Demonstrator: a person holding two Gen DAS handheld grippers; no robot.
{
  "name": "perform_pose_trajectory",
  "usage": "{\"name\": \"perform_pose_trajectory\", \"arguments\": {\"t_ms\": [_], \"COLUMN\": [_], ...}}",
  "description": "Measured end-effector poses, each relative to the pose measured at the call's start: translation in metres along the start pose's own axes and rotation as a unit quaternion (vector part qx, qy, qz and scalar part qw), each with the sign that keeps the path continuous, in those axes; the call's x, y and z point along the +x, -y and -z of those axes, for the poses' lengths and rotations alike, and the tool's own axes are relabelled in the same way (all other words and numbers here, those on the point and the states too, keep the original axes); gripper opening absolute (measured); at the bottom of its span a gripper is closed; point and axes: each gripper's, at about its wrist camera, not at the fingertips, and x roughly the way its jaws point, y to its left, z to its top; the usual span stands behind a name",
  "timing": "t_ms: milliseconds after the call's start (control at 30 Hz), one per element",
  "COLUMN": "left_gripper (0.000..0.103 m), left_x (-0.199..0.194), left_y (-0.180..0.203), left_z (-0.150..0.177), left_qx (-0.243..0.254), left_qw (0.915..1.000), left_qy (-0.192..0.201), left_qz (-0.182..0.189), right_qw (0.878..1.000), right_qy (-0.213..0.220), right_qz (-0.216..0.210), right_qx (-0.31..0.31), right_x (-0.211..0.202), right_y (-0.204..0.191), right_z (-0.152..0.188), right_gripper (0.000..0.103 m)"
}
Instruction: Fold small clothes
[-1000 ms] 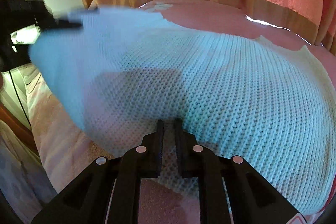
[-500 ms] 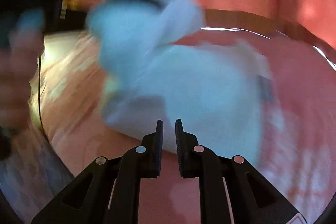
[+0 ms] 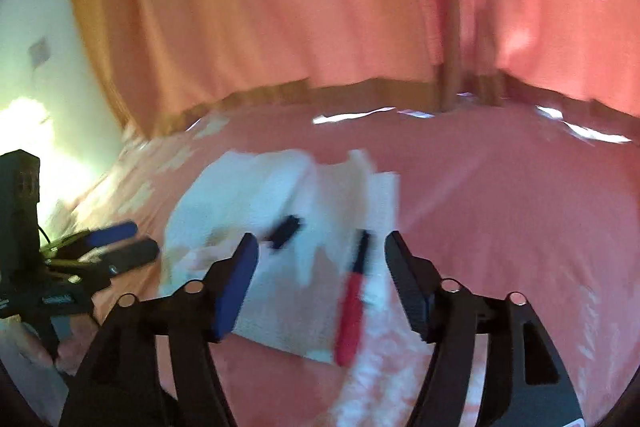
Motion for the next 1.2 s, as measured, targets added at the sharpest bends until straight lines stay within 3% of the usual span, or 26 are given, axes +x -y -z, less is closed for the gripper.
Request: {"name": "perform_pose_trajectory", "arguments": {"t_ms": [67, 200, 267, 400, 500, 600, 700, 733, 800, 867, 900, 933, 1000, 1100, 1200], "left_gripper": [0.091, 0.091, 0.091, 0.091, 0.091, 0.091, 0.091, 0.091, 0.091, 0.091, 0.091, 0.091, 0.091, 0.091, 0.091], "left_x": [0.002, 0.022, 0.028, 0.032, 0.034, 0.033, 0.029, 0.030, 0.035, 0.046, 0.050, 0.054, 0.060, 0.064, 0.070], "left_y": [-0.018, -0.064, -0.077, -0.085, -0.080, -0.063, -0.043, -0.037, -0.027, -0.020, -0.018, -0.015, -0.010, -0.003, 0.001], "left_z": [0.002, 0.013, 0.013, 0.011, 0.012, 0.018, 0.025, 0.028, 0.034, 0.039, 0.041, 0.042, 0.044, 0.048, 0.052], "left_qx": [-0.017, -0.066, -0.078, -0.081, -0.070, -0.041, -0.005, 0.005, 0.021, 0.031, 0.033, 0.034, 0.039, 0.051, 0.060], "left_qw": [0.9991, 0.9928, 0.9907, 0.9912, 0.9934, 0.9966, 0.9982, 0.9981, 0.9971, 0.9956, 0.9950, 0.9944, 0.9933, 0.9922, 0.9906], "left_qy": [0.007, -0.029, -0.036, -0.035, -0.042, -0.053, -0.058, -0.062, -0.073, -0.088, -0.094, -0.100, -0.108, -0.112, -0.120], "left_qz": [-0.038, -0.095, -0.105, -0.099, -0.081, -0.047, -0.014, -0.006, 0.000, -0.005, -0.005, -0.007, -0.010, -0.017, -0.025], "right_qw": [0.999, 0.988, 0.978, 0.971, 0.964, 0.971, 0.979, 0.982, 0.988, 0.977, 0.966, 0.963, 0.971, 0.979, 0.985], "right_qy": [-0.028, -0.096, -0.121, -0.145, -0.155, -0.113, -0.027, -0.012, -0.044, -0.115, -0.143, -0.133, -0.102, -0.059, -0.051], "right_qz": [-0.032, -0.087, -0.112, -0.111, -0.125, -0.128, -0.133, -0.116, -0.048, -0.014, -0.027, -0.045, -0.056, -0.066, -0.067], "right_qx": [0.008, 0.085, 0.127, 0.154, 0.177, 0.168, 0.152, 0.149, 0.137, 0.177, 0.214, 0.232, 0.209, 0.184, 0.150], "right_x": [0.022, 0.075, 0.092, 0.115, 0.128, 0.112, 0.066, 0.055, 0.058, 0.080, 0.090, 0.087, 0.068, 0.042, 0.029], "right_y": [-0.007, -0.012, -0.012, -0.020, -0.017, -0.015, -0.009, -0.002, 0.016, 0.039, 0.051, 0.053, 0.047, 0.036, 0.025], "right_z": [-0.006, -0.008, -0.007, -0.005, -0.003, -0.014, -0.031, -0.031, -0.016, 0.006, 0.017, 0.017, 0.007, 0.004, 0.008], "right_gripper": [0.071, 0.071, 0.071, 0.069, 0.025, 0.019, 0.019, 0.019, 0.021, 0.025, 0.026, 0.030, 0.033, 0.048, 0.049]}}
